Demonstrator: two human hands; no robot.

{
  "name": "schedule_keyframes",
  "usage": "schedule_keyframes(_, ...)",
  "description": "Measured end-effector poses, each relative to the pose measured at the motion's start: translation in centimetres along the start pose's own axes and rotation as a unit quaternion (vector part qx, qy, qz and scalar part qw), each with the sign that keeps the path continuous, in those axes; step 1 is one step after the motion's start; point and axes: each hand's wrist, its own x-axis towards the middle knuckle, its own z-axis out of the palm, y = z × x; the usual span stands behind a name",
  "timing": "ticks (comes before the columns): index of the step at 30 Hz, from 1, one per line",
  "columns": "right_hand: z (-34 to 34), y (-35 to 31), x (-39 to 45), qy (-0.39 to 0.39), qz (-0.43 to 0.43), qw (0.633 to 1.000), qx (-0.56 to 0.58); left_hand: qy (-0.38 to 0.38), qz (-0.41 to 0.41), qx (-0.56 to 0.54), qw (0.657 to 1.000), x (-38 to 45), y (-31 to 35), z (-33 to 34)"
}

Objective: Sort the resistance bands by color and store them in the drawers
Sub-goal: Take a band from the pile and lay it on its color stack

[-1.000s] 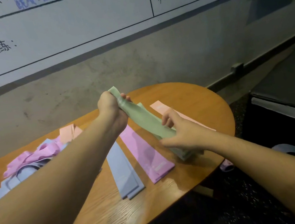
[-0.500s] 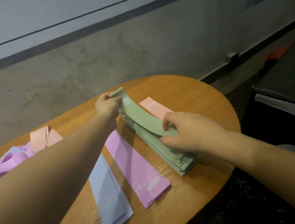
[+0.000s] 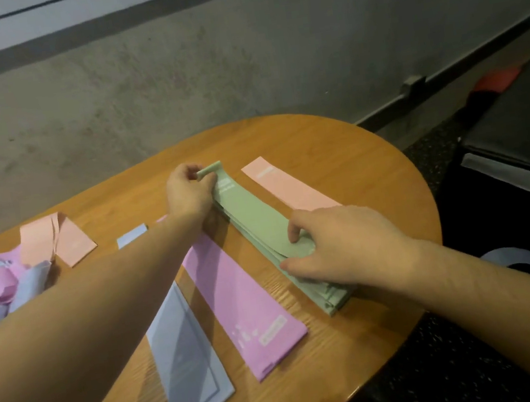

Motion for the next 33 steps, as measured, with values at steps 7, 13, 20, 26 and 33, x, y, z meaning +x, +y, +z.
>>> schedule_keyframes(7, 0.2, 0.3, -0.6, -0.037, 0.009, 0.999, 0.027, 0.001, 0.025, 0.032, 0.999, -0.6, 0.6, -0.7)
schedule_keyframes(13, 0.4, 0.0, -1.5, -0.055, 0.023, 0.998, 0.029, -0.012, -0.008, 0.017, 1.0, -3.3, 0.5, -0.6)
schedule_keyframes(20, 0.4, -0.6, -2.1, -0.047, 0.041, 0.998, 0.022, -0.062, -0.089, -0.068, 0.992, -5.7, 1.6, -0.2)
schedule_keyframes(26, 0.6, -0.8, -2.2, -0.057, 0.043, 0.996, 0.045, -0.082, -0.091, -0.058, 0.991, -5.4, 2.4, 0.3)
schedule_keyframes(33, 1.4, -1.2, -1.4, -0.039, 0.031, 0.998, 0.022, -0.073, -0.101, -0.056, 0.991, -5.1, 2.0, 0.7)
